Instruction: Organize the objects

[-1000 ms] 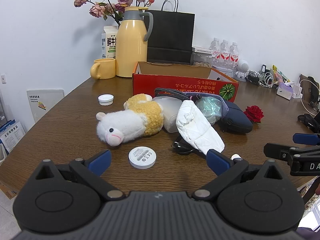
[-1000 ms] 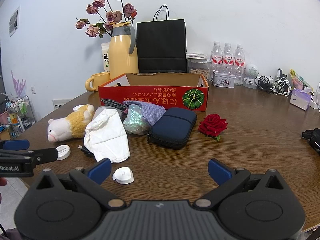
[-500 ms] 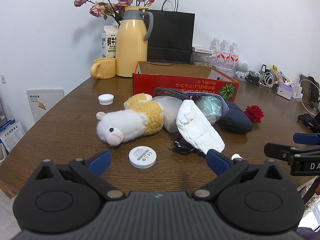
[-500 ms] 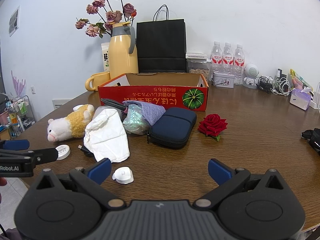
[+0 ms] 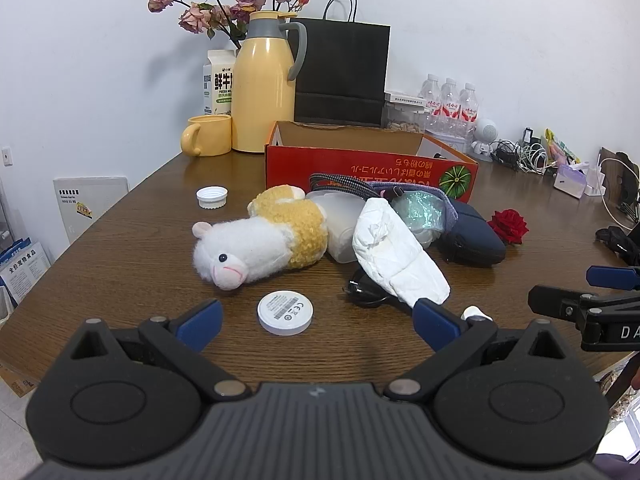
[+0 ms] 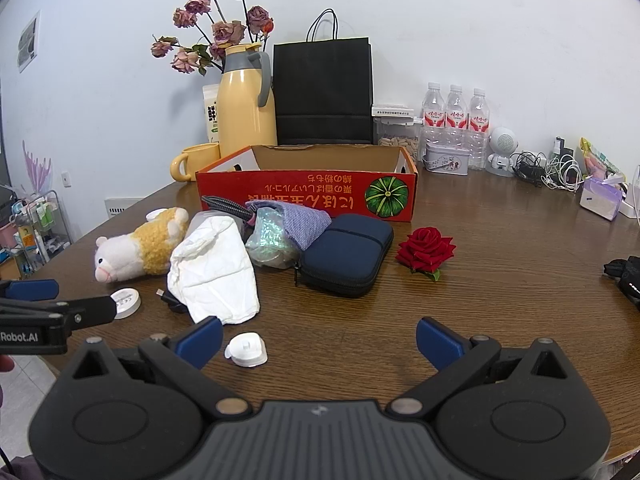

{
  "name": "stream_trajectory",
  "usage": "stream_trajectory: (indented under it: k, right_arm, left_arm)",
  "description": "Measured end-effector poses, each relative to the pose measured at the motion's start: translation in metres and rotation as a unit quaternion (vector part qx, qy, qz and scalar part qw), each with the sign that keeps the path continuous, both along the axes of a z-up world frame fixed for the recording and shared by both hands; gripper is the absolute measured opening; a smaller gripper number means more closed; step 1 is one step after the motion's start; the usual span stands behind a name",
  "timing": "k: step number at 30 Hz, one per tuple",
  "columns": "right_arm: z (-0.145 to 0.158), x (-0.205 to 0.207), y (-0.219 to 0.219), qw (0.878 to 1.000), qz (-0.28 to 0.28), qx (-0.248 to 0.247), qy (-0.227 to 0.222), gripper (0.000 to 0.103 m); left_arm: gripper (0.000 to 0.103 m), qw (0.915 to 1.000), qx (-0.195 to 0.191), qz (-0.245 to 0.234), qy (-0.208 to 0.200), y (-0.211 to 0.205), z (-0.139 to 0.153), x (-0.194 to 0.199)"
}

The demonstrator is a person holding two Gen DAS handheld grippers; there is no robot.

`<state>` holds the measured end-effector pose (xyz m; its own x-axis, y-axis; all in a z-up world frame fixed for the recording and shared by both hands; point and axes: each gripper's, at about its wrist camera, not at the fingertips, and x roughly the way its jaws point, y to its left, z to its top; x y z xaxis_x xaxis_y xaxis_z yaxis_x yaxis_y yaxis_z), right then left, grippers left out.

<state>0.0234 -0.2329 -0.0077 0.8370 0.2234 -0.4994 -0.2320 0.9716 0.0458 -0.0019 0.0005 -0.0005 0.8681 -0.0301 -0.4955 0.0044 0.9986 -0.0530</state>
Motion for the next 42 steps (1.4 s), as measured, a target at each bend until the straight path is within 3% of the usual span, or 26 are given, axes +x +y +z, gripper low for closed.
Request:
stream_trajectory:
  k: [22,42]
  right_arm:
    - [0.001,0.005,-0.007,1.000,0.001,0.001,0.002,0.103]
    - [-0.031,0.027,0.020,0.998,0.054,-0.008,0.034,0.103]
  left_arm:
    - [0.103,1.0000,-0.001,0.000,0.001,0.000,0.000,0.001]
    - [0.103,0.9995,-0.015,0.024,0.017,0.021,-0.016,0.019]
